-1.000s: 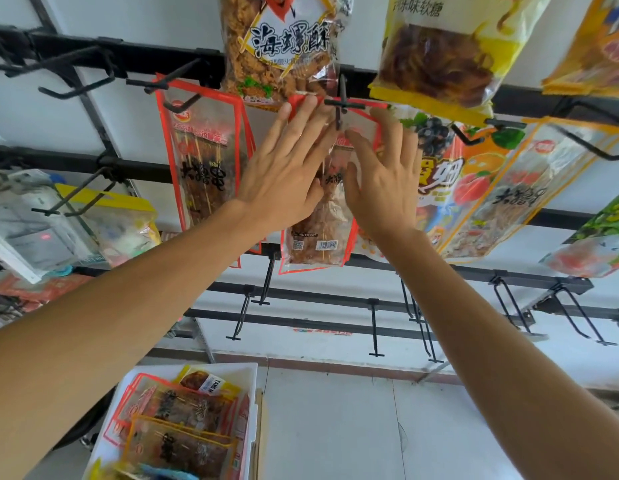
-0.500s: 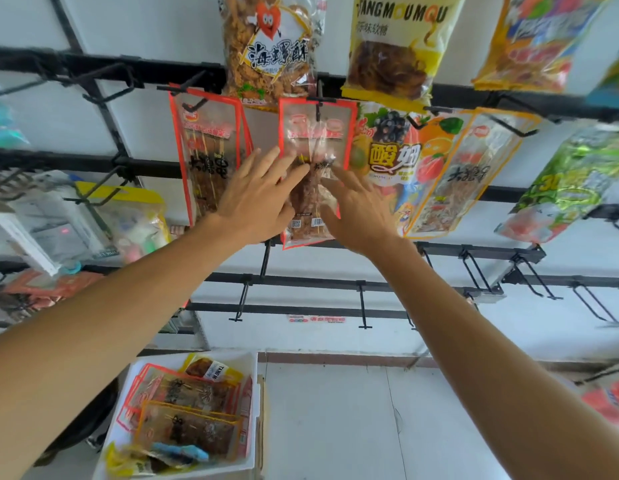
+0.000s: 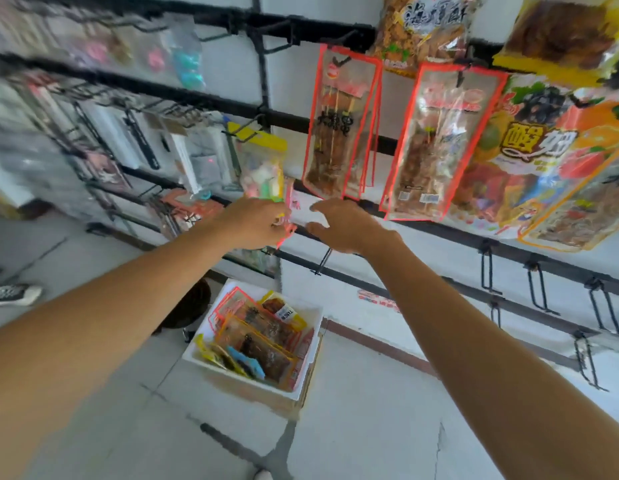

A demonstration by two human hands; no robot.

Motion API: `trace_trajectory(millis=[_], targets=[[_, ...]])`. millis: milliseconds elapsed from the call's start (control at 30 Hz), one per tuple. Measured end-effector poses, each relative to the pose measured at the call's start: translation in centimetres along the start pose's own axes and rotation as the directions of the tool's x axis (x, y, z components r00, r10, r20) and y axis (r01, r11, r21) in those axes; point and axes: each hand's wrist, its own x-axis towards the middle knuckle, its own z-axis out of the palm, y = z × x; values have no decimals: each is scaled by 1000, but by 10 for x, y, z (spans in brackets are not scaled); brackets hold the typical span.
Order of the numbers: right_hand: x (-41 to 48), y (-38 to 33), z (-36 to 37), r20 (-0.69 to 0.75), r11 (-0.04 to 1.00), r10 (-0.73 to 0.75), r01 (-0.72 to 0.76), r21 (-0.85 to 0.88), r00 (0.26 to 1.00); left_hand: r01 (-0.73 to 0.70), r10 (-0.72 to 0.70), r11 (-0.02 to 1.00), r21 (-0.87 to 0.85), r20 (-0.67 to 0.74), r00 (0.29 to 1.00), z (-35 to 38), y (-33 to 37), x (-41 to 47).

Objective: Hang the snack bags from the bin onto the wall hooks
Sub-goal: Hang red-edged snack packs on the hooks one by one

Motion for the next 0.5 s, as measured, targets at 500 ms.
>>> trace_trajectory(millis=[500], targets=[[60, -72, 182, 386, 984, -175, 158, 77, 906, 323, -266, 917, -235, 243, 933, 163, -112, -72]])
